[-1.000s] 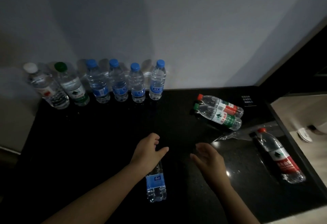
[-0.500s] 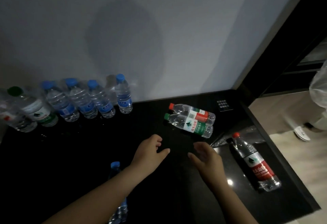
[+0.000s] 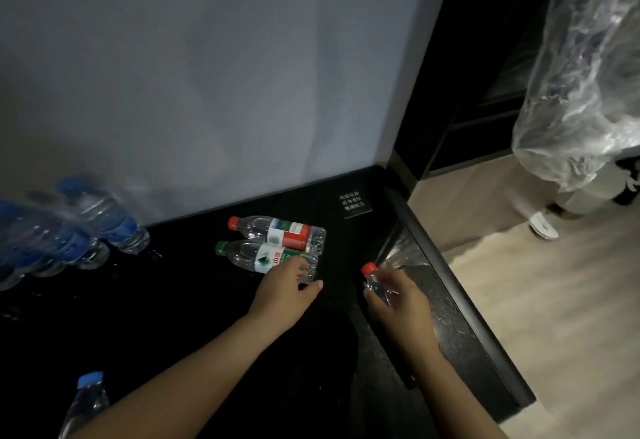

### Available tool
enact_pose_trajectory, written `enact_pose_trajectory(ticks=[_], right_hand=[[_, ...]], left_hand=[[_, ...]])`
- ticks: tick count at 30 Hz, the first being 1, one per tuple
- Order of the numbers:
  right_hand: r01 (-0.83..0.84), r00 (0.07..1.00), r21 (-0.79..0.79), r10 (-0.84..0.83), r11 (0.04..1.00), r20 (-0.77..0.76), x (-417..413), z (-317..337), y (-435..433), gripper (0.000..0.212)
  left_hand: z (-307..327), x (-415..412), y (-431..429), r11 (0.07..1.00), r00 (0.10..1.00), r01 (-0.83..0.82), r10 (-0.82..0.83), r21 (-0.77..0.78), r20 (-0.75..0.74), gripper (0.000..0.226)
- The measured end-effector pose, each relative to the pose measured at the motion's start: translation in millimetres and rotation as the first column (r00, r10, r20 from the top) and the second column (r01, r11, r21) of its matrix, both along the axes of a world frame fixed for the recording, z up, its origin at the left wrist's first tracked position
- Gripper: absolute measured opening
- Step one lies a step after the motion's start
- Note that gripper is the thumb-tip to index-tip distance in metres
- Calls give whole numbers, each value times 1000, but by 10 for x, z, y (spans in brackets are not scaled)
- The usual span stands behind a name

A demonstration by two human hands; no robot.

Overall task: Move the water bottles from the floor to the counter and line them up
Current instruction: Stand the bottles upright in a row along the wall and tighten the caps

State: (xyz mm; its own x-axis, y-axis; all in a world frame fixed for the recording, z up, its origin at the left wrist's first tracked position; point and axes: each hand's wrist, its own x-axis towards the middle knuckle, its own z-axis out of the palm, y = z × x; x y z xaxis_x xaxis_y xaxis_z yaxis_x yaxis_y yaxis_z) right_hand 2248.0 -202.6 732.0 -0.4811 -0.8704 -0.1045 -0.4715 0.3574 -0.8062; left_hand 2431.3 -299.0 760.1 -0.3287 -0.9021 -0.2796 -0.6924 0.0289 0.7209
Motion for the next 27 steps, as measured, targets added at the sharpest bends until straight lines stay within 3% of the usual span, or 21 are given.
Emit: enact_pose_trajectory(ticks=[3, 10, 13, 16, 23, 27], right_hand=[[38, 999, 9, -38, 999, -26, -137, -90, 74, 27], [105, 992, 93, -97, 990, -84, -274, -272, 102, 40], [92, 988, 164, -70, 982, -135, -314, -359, 36, 46], [86, 990, 254, -52, 963, -134, -349, -445, -74, 54], [63, 993, 417, -15, 907, -117, -366, -634, -246, 69], [81, 966, 505, 57, 859, -251, -273, -716, -259, 68]], left_hand=[[-60, -186, -47, 999, 998, 50, -50, -13, 28, 38], [-264, -357, -92, 994, 994, 109, -110, 9, 26, 42], [-328, -360, -168, 992, 991, 116, -111, -57, 78, 41], [-370, -361, -283, 985, 989, 88, -68, -148, 131, 37], [-476, -435, -628, 993, 969, -5, 34, -116, 246, 35], [-536, -453, -859, 989, 950, -138, 146, -47, 278, 42]])
